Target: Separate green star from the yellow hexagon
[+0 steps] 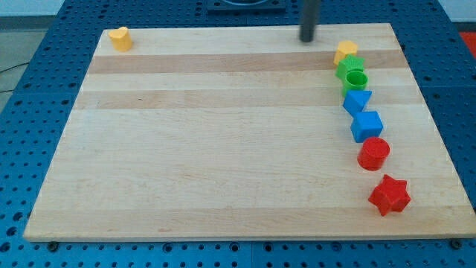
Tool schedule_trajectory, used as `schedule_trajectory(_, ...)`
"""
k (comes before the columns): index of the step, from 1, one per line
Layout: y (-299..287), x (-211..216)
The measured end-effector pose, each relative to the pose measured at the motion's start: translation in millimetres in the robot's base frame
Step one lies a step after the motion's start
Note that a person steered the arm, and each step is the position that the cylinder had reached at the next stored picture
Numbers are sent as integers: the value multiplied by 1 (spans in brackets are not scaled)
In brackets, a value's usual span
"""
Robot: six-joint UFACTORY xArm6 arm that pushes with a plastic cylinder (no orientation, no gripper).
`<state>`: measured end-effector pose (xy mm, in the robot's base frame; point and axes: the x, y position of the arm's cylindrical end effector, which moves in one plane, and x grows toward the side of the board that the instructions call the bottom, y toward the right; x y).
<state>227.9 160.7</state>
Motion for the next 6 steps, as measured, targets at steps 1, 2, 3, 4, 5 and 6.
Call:
schedule_trajectory(1,109,26)
schedule_trajectory(2,137,81)
schedule_trajectory(3,53,101)
schedule_trajectory(4,18,123)
schedule_trajectory(5,-26,110)
schedule_trajectory(6,-89,87)
